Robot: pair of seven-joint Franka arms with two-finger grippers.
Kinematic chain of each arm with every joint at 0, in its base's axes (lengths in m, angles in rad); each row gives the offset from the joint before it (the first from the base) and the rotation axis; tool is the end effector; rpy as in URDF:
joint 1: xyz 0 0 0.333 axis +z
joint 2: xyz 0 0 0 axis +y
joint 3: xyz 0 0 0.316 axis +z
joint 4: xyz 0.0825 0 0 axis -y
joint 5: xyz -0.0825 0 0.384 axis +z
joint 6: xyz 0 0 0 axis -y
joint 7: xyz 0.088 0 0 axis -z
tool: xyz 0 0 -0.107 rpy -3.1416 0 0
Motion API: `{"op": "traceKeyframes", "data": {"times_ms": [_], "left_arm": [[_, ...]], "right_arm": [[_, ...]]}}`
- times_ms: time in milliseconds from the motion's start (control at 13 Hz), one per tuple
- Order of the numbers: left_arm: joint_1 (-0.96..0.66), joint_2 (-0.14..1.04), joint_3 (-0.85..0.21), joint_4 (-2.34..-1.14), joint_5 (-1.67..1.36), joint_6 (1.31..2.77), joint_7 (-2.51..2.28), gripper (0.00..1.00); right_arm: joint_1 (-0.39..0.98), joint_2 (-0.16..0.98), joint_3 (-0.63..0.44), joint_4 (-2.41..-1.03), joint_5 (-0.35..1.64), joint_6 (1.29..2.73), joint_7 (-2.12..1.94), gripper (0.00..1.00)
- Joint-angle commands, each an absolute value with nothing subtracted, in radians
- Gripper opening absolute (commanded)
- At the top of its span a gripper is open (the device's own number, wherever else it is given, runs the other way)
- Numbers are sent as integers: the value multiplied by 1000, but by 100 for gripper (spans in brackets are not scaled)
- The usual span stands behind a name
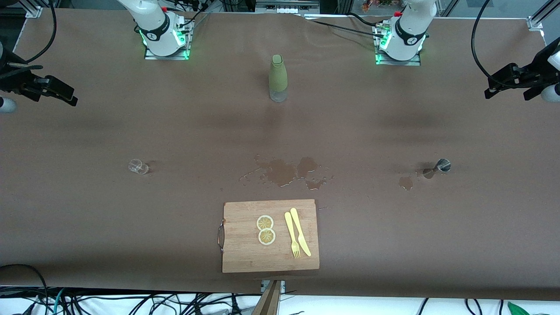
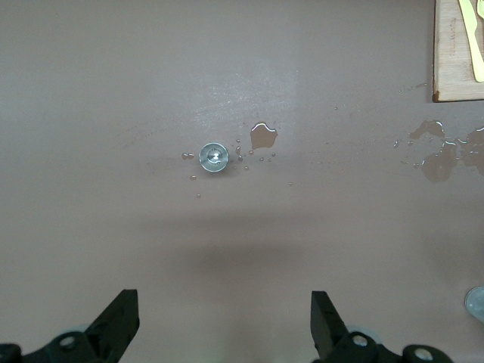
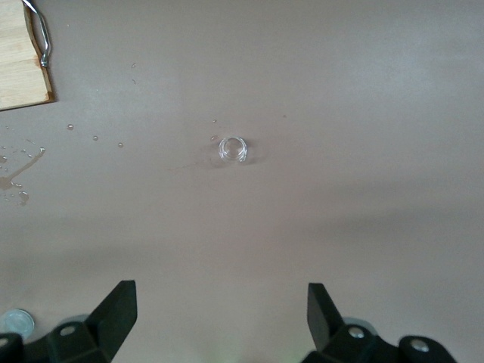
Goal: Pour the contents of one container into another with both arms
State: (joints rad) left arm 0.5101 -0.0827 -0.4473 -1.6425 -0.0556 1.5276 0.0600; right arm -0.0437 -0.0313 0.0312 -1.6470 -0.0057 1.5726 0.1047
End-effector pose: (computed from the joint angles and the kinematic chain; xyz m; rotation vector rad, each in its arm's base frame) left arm 0.5261 0.0171 0.6272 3.1187 0.0056 -0.0608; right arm 0.5432 -0.0071 0.6059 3.1268 -0.1833 -0.0670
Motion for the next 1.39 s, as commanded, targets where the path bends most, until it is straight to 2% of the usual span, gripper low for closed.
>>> {"op": "traceKeyframes", "data": {"times_ms": [0,1312], "left_arm": [[515,-84,-451,-1631,-81,1525,52,100],[534,-66,-442,-1631,-109,1526,69,100]], "right_arm": [[-49,-40,35,-1658,-6,1574,98,100],[-49,-41,35,-1658,-11,1580,95,100]]}}
